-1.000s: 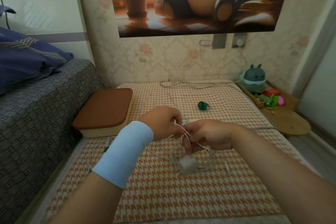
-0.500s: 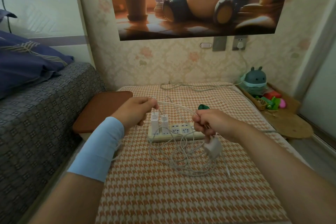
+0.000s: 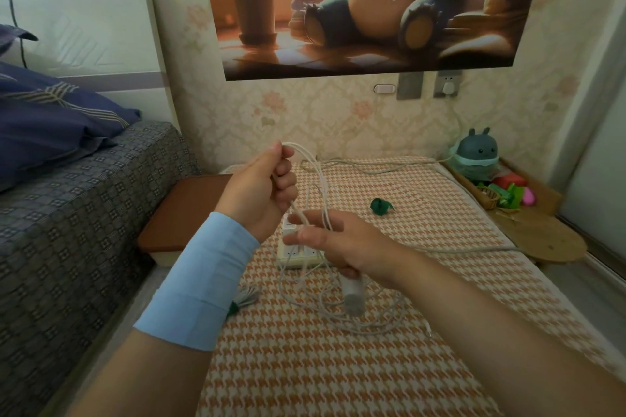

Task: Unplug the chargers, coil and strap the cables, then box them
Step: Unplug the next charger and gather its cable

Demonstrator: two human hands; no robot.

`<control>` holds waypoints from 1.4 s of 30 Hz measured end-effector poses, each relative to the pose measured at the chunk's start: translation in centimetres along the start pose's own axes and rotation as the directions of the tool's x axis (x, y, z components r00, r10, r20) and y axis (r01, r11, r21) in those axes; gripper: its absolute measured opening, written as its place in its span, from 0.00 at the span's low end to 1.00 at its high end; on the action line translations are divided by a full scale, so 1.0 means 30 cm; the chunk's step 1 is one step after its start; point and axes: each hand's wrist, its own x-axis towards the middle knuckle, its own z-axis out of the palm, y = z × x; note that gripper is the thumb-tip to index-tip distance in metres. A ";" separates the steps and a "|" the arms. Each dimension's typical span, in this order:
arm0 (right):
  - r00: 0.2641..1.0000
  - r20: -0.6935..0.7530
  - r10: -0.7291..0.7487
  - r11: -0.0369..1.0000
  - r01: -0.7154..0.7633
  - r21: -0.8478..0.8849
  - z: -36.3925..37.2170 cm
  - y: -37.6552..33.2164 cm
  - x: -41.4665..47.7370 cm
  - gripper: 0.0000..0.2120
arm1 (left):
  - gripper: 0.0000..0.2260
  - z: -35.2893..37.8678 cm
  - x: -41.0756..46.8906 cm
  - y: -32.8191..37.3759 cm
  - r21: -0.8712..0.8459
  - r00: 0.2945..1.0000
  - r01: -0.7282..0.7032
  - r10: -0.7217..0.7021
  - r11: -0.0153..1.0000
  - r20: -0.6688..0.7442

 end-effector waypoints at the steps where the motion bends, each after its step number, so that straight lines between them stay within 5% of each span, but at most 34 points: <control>1: 1.000 -0.019 0.008 1.000 -0.009 -0.023 0.011 0.001 0.007 0.20 | 0.12 0.007 0.002 -0.009 -0.038 1.000 -0.005 0.006 0.999 0.015; 4: 0.999 -0.018 0.033 0.998 -0.034 -0.047 0.014 -0.004 0.006 0.07 | 0.13 0.009 0.008 -0.024 -0.056 0.997 -0.013 0.017 0.998 0.071; 7: 0.999 -0.039 0.022 0.995 -0.025 -0.098 -0.012 -0.026 -0.009 0.08 | 0.12 -0.005 0.000 -0.024 -0.045 0.994 -0.011 0.016 0.999 0.107; 13: 0.993 -0.114 0.033 0.998 -0.039 -0.043 -0.060 -0.006 -0.014 0.09 | 0.16 -0.017 -0.033 -0.105 0.332 0.989 0.098 -0.128 0.938 0.069; 19: 0.959 0.108 0.260 0.903 -0.202 -0.379 -0.079 0.026 -0.017 0.08 | 0.16 0.007 0.017 -0.112 0.137 0.983 0.052 -0.027 0.989 -0.181; 26: 0.902 0.080 0.424 0.778 -0.318 -0.541 -0.088 0.055 -0.014 0.11 | 0.07 -0.054 0.039 -0.048 0.185 0.964 0.072 -0.021 0.980 -0.267; 31: 0.870 0.101 0.483 0.709 -0.321 -0.628 -0.075 0.075 0.001 0.22 | 0.10 -0.095 0.021 -0.032 0.676 0.922 -0.121 0.334 0.727 -0.194; 35: 0.839 0.197 0.507 0.734 -0.300 -0.610 -0.069 0.075 0.002 0.16 | 0.14 -0.137 0.021 -0.032 0.856 0.868 -0.206 0.492 0.474 -0.064; 42: 0.760 0.540 0.363 0.927 -0.352 -0.128 -0.084 0.149 -0.004 0.15 | 0.14 -0.205 0.023 -0.040 0.926 0.817 -0.257 0.575 0.275 0.056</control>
